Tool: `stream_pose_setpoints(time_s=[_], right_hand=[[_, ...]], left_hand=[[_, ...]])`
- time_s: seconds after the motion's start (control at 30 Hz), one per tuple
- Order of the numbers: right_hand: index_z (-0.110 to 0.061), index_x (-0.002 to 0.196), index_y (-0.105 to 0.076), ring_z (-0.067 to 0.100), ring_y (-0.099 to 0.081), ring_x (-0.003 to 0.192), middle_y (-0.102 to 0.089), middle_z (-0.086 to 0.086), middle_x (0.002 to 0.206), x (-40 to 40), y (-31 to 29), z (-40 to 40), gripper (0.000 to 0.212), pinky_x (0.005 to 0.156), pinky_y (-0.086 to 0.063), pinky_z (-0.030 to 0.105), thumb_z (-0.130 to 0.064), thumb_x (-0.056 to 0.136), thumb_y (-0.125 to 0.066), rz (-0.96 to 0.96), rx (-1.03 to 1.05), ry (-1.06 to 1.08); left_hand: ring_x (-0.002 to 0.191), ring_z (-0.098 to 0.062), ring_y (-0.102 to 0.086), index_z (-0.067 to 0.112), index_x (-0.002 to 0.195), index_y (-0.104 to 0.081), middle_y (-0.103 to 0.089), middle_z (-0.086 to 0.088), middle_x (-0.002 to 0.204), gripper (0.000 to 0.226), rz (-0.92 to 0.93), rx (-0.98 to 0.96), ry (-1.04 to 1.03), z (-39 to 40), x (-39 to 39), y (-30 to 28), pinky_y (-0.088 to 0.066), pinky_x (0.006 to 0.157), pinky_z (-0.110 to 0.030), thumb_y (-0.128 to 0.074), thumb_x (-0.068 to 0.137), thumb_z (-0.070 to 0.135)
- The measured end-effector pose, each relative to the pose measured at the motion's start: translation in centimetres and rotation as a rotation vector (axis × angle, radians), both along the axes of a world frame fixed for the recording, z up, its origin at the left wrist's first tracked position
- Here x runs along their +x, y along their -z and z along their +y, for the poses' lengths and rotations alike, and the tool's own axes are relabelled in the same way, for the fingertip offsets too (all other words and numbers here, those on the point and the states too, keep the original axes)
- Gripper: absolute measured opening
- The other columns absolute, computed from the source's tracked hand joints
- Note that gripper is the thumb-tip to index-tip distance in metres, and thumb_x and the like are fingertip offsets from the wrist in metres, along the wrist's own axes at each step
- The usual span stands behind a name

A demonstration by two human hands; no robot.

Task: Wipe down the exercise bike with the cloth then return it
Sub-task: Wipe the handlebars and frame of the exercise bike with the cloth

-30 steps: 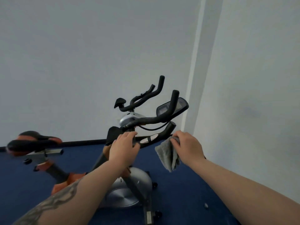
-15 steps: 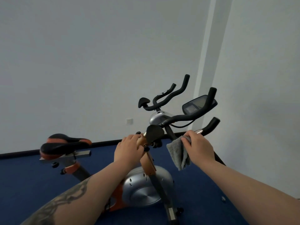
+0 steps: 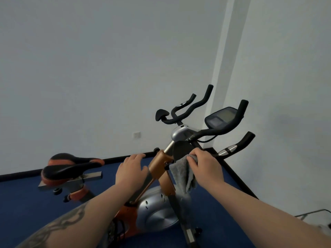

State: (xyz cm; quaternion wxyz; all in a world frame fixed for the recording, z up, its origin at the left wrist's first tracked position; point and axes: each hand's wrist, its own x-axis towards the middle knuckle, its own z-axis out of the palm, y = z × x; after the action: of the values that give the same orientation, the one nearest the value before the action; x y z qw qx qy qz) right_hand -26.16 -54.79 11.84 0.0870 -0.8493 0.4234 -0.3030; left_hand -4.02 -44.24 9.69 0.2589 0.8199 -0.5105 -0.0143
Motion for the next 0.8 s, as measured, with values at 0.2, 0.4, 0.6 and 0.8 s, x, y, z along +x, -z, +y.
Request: stream_pose_setpoints(time_s=[0.2,0.4,0.6,0.8], right_hand=[[-0.027,0.092,-0.052,0.009,-0.054,0.073,-0.056,-0.007,0.082,2.8,0.4,-1.2,0.013,0.065,-0.049,0.028,-0.038,0.095,-0.047,0.002,-0.034,-0.095],[-0.027,0.097,-0.055,0.012,-0.056,0.077,-0.057,-0.006,0.086,7.0,1.2,-2.3,0.016,0.068,-0.052,0.032,-0.040,0.095,-0.047,-0.025,0.019,-0.164],[-0.027,0.088,-0.053,0.008,-0.055,0.072,-0.057,-0.008,0.079,8.9,2.8,-2.8,0.014,0.060,-0.049,0.027,-0.040,0.092,-0.050,-0.119,0.137,-0.092],[-0.032,0.077,-0.050,0.012,-0.056,0.072,-0.058,-0.008,0.072,8.6,4.8,-2.5,0.016,0.060,-0.051,0.033,-0.041,0.090,-0.050,-0.367,0.275,0.149]], left_hand=[[0.127,-0.017,-0.044,0.025,0.138,-0.043,-0.048,0.003,0.141,0.048,0.007,-0.028,-0.027,-1.3,0.5,-0.7,-0.038,0.106,-0.038,-0.051,0.090,0.030],[0.126,-0.018,-0.045,0.024,0.137,-0.044,-0.049,0.003,0.139,0.047,-0.002,-0.035,-0.073,-2.3,2.7,-0.9,-0.037,0.103,-0.036,-0.049,0.091,0.030],[0.127,-0.017,-0.044,0.024,0.137,-0.044,-0.049,0.003,0.140,0.047,0.042,-0.016,-0.009,-4.9,4.9,-0.1,-0.038,0.105,-0.037,-0.049,0.091,0.029],[0.124,-0.015,-0.046,0.028,0.133,-0.049,-0.052,0.005,0.136,0.043,0.175,-0.038,0.198,-10.1,5.3,0.8,-0.041,0.103,-0.038,-0.051,0.090,0.034]])
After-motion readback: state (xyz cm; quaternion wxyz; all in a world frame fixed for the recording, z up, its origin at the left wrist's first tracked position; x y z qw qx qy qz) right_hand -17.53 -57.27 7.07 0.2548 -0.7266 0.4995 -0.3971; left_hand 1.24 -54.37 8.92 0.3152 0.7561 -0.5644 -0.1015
